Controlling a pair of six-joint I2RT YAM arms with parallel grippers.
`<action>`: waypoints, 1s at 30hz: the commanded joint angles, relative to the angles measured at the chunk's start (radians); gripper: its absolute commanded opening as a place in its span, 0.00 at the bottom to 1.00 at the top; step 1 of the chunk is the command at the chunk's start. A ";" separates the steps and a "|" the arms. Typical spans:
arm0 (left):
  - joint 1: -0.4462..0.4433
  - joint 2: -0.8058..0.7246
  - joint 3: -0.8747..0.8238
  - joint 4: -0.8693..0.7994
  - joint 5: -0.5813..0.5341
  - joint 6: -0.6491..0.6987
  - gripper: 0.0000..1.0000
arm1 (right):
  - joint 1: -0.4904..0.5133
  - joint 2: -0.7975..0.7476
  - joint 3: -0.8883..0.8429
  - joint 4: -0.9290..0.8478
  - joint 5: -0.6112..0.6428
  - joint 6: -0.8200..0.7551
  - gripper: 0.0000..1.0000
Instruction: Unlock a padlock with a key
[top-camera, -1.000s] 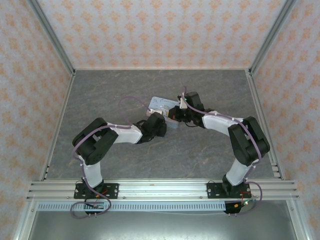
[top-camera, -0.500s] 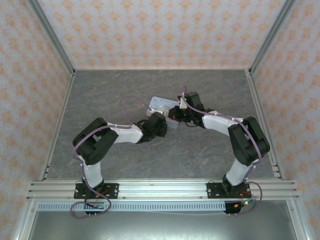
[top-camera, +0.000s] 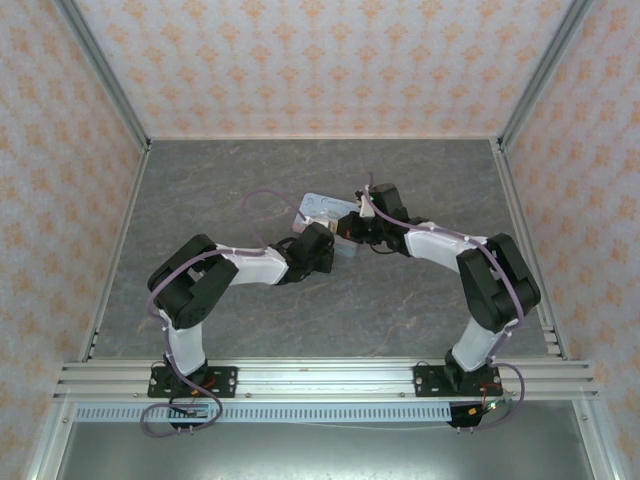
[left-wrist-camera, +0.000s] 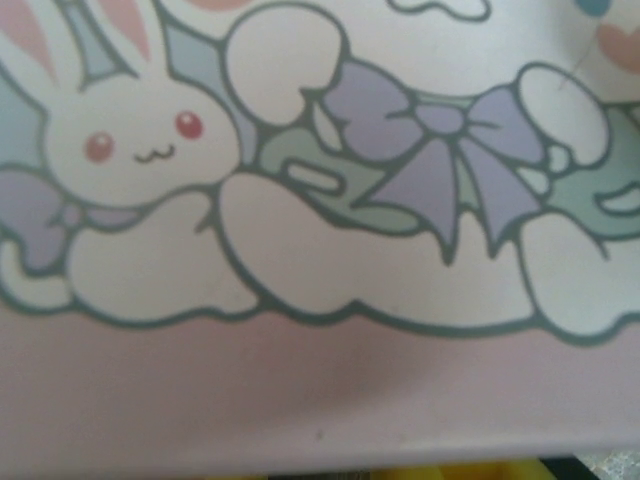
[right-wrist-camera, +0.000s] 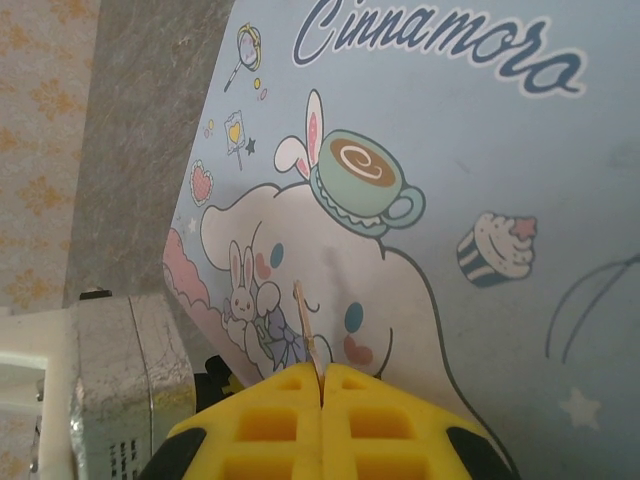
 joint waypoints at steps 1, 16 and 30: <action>-0.002 -0.041 0.008 -0.037 -0.024 0.003 0.27 | -0.007 -0.083 0.042 -0.051 0.033 -0.038 0.00; -0.001 -0.172 0.084 -0.202 0.180 -0.141 0.24 | -0.015 -0.441 -0.207 -0.098 -0.028 -0.238 0.00; 0.058 -0.167 0.130 -0.254 0.372 -0.338 0.16 | -0.003 -0.602 -0.498 0.033 -0.011 -0.289 0.00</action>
